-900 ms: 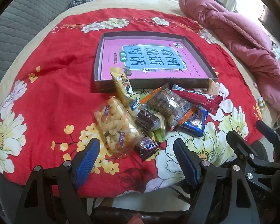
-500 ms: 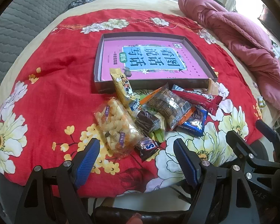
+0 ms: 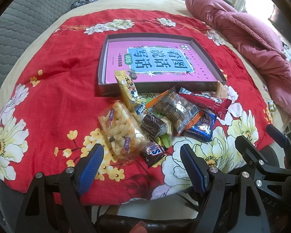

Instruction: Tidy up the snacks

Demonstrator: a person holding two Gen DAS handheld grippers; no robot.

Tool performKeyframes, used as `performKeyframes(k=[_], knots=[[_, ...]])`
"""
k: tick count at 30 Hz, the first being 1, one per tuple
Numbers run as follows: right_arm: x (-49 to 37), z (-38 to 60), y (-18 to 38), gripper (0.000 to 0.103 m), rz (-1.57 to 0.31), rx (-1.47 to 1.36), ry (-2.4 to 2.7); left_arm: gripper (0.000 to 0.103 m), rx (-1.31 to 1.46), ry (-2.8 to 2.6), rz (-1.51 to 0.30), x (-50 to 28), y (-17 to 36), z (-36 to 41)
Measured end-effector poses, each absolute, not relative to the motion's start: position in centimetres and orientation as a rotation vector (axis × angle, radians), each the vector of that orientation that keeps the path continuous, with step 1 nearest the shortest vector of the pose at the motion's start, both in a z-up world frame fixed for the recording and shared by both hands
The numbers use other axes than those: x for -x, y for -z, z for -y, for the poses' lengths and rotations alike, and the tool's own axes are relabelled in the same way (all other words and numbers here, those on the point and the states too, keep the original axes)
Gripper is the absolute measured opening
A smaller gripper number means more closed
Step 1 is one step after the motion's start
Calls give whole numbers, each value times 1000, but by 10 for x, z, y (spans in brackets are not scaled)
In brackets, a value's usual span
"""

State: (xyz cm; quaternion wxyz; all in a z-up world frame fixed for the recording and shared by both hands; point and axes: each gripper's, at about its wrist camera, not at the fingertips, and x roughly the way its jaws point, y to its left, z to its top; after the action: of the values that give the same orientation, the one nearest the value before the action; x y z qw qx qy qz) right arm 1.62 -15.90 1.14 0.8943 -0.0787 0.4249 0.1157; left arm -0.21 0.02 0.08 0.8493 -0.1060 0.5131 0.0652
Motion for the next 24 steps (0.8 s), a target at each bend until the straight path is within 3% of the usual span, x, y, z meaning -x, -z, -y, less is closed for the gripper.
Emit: performKeyframes(k=[24], knots=[[-18, 151, -13, 102, -849, 175, -295, 82, 328, -165, -1106, 8, 1, -29]])
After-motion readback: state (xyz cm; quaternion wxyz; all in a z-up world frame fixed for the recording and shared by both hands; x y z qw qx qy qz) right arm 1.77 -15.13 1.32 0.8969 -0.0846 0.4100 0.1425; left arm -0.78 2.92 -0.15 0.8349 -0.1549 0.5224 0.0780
